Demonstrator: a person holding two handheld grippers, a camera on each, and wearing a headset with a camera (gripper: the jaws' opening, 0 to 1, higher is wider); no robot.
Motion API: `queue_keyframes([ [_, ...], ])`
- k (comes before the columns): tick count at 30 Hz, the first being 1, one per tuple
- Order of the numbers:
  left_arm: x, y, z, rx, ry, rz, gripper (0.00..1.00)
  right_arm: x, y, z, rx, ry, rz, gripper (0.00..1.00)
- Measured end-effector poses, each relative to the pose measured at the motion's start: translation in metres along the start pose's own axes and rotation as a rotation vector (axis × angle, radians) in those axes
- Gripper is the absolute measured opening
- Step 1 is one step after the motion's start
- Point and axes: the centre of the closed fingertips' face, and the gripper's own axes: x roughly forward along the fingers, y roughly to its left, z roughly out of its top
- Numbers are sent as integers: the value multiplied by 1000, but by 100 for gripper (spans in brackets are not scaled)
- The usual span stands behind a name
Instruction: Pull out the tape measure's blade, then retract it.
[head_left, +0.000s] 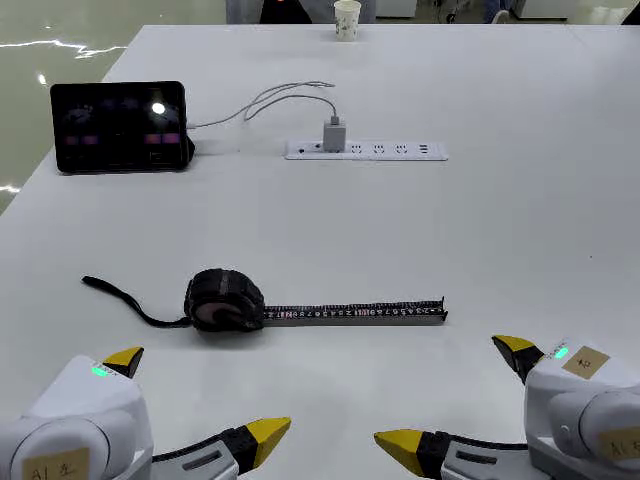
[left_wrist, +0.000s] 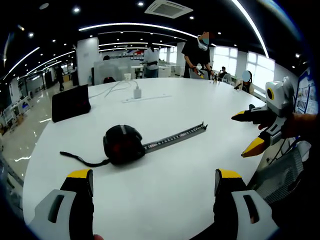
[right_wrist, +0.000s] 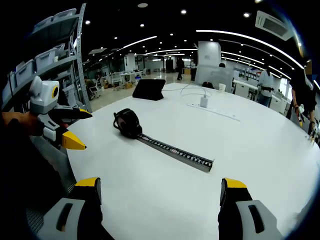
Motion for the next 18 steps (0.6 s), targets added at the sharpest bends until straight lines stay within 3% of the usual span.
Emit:
queue_keyframes([
  [18, 5, 4, 6, -17, -21, 35, 99, 0, -3, 3, -16, -23, 24, 99],
])
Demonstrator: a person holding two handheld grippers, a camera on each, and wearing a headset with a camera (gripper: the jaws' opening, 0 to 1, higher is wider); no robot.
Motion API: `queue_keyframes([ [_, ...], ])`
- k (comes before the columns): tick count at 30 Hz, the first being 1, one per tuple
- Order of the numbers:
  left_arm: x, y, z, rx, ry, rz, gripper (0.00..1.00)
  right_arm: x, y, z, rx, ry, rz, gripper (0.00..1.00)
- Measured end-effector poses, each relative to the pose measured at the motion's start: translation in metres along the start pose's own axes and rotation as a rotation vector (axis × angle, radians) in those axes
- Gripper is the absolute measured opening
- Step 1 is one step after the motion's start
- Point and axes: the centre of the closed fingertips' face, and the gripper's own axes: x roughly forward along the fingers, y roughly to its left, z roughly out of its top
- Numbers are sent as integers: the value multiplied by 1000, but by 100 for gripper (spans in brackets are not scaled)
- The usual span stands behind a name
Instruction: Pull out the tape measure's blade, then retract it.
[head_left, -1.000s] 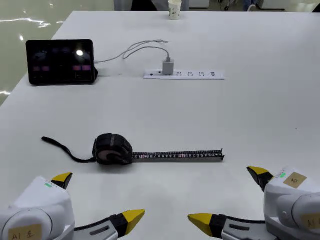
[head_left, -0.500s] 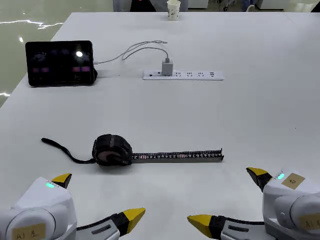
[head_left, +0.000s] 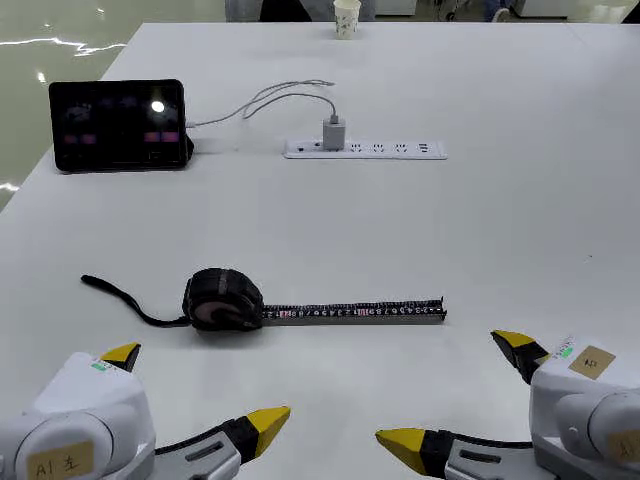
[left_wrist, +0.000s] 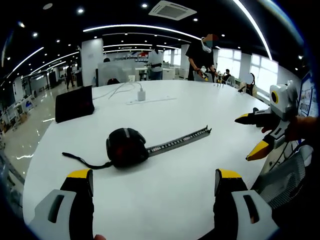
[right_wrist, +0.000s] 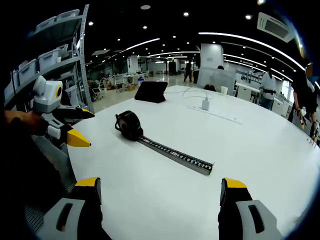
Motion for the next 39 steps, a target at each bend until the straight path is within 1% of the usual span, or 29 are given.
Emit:
queue_keyframes([
  [5, 4, 1, 2, -6, 1, 7, 99, 2, -2, 0, -20, 2, 37, 99],
  [9, 6, 2, 4, -12, -9, 14, 99, 4, -4, 1, -39, 3, 73, 99],
  [11, 6, 3, 3, -13, -5, 16, 99, 5, -7, 2, -61, 1, 85, 99],
  [15, 8, 5, 2, -16, -1, 21, 99, 7, -10, 1, -72, 7, 110, 98],
  [19, 10, 7, 1, -20, 6, 28, 99, 9, -13, -2, -88, 24, 145, 98],
  [23, 13, 9, 2, -25, 6, 36, 99, 11, -15, -6, -115, 45, 186, 95],
  [26, 14, 9, 2, -27, 2, 39, 99, 13, -16, -7, -123, 53, 207, 94],
  [29, 16, 9, 1, -31, 7, 43, 99, 15, -18, -7, -134, 54, 224, 92],
  [33, 19, 10, 1, -36, 12, 44, 99, 17, -21, -12, -172, 82, 254, 90],
  [39, 26, 15, 4, -42, 14, 50, 99, 20, -27, -15, -197, 106, 281, 85],
])
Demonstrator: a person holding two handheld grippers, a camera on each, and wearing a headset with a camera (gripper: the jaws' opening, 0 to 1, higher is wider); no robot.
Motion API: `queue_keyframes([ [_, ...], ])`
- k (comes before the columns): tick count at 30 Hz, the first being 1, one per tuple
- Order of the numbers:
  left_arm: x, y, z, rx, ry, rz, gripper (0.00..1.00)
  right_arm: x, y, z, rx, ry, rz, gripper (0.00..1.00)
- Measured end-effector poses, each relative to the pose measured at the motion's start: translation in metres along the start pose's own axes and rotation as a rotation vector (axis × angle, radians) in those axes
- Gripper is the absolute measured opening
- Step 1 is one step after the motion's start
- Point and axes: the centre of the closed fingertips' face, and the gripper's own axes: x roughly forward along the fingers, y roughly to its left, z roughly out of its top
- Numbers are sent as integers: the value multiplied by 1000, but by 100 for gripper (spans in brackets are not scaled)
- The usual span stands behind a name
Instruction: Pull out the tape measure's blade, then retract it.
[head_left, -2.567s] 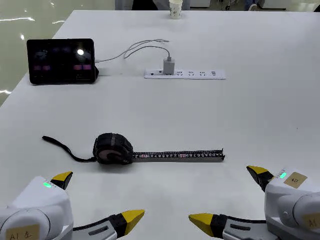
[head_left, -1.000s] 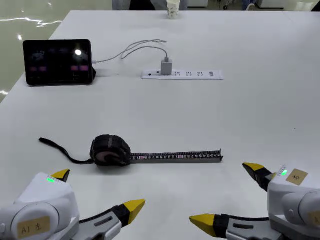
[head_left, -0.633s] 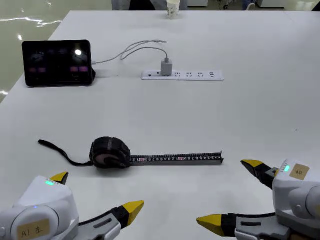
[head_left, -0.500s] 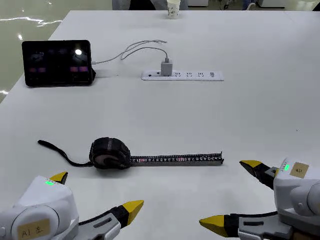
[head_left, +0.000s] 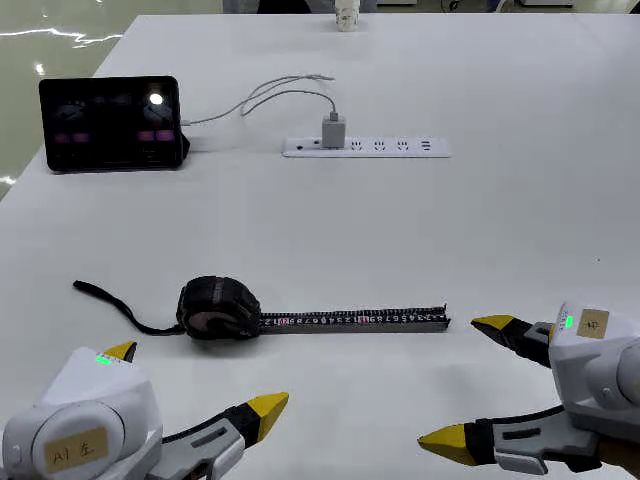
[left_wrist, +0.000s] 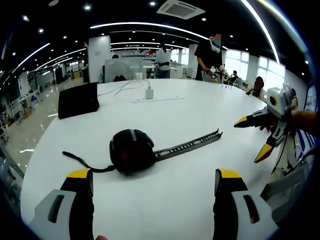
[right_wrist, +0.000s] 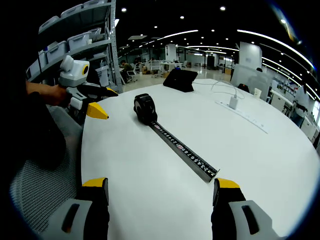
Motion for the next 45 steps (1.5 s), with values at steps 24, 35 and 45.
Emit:
queue_keyframes([
  [24, 21, 4, -1, -18, 19, 10, 99, 12, -29, -8, -98, 65, 63, 70],
  [35, 26, 8, 1, -28, 18, 21, 97, 18, -48, -5, -144, 86, 56, 62],
  [45, 35, 8, 3, -33, 18, 22, 95, 25, -58, -7, -187, 112, 75, 53],
])
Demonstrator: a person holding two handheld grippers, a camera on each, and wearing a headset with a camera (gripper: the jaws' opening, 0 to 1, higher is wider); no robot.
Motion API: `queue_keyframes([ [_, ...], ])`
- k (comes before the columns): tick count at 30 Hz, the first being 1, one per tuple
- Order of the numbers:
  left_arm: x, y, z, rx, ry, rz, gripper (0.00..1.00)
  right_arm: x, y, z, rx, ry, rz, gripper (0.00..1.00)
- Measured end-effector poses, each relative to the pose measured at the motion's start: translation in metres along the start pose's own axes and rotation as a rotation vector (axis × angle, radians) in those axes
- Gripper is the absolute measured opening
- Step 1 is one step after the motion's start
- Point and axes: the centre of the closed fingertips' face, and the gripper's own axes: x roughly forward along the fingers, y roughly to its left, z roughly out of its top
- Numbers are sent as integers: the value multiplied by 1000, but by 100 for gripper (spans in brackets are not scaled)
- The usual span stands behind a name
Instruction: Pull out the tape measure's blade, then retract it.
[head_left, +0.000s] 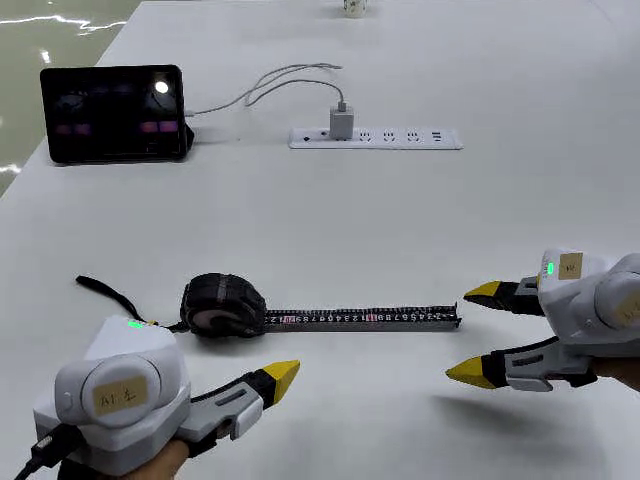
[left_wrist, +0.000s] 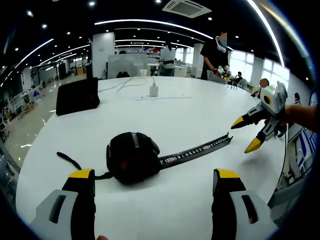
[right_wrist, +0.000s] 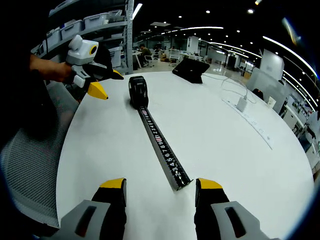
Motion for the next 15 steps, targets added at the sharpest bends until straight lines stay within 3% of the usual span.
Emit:
queue_keyframes([
  [15, 14, 3, 2, -22, 11, 7, 89, 12, -15, -8, -48, 42, 47, 41],
])
